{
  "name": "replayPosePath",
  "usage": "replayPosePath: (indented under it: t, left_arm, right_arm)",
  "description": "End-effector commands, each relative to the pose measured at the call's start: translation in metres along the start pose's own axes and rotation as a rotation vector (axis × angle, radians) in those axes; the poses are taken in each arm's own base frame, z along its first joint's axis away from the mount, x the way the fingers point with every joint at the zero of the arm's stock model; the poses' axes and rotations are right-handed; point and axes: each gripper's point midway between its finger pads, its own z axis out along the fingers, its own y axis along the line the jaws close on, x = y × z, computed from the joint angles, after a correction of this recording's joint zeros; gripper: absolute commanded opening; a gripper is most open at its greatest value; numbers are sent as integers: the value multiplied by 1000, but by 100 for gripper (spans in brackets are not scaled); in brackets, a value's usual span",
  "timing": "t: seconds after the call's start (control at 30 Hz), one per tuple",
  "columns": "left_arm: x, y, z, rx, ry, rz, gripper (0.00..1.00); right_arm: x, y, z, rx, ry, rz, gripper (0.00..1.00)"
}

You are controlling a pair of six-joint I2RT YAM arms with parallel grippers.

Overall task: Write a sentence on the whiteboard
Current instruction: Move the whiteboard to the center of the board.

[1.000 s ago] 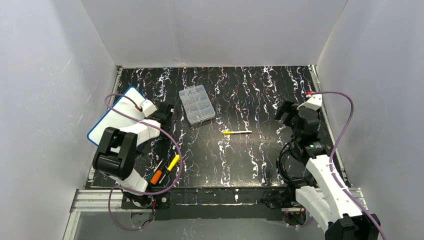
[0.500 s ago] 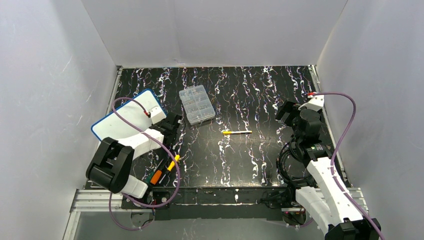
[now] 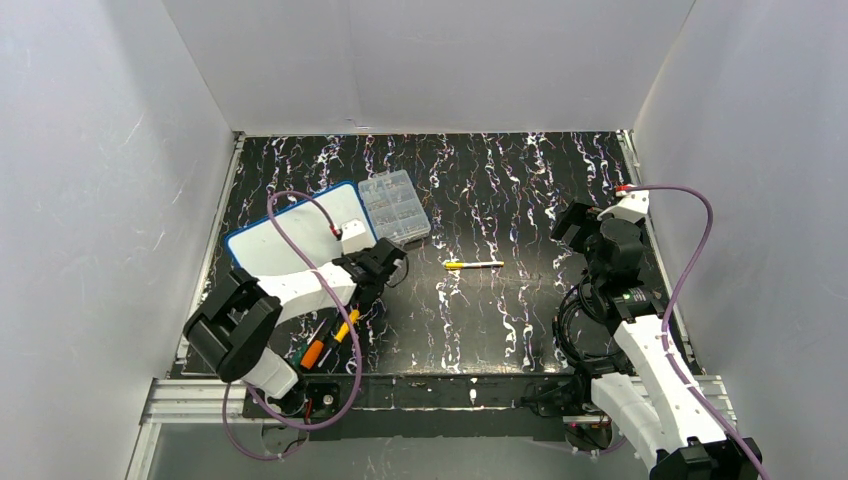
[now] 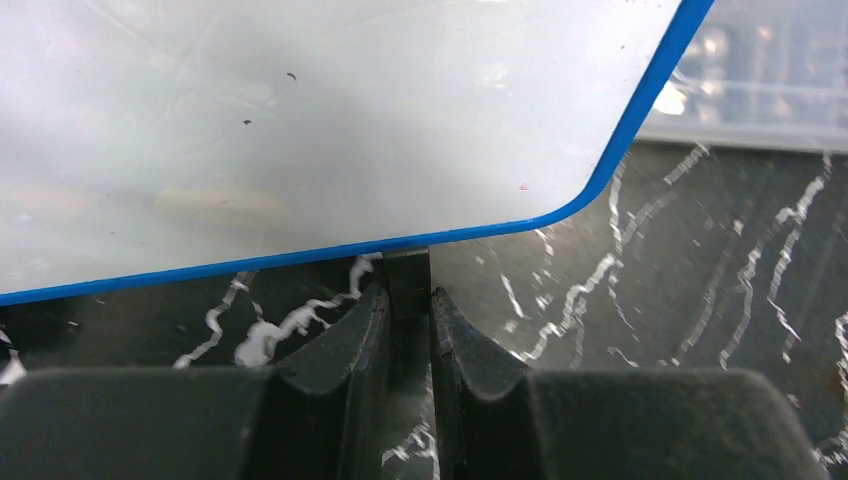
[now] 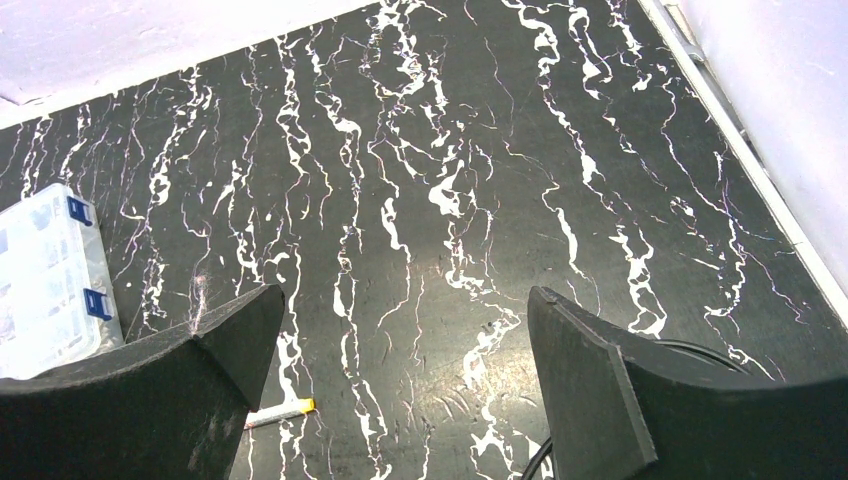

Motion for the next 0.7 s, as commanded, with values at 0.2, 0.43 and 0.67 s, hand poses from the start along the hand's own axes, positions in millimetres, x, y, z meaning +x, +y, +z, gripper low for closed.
replayPosePath:
  t: [0.2, 0.43, 0.67]
  left_arm:
    - [21, -57, -24, 95, 22, 21, 0]
    - [30, -102, -31, 162, 39, 47, 0]
    - [28, -128, -31, 193, 36, 50, 0]
  right_arm:
    - [-15, 2, 1, -3, -46, 8, 100]
    - [-11, 3, 3, -7, -34, 5, 100]
    - [-5, 9, 3, -45, -9, 6, 100]
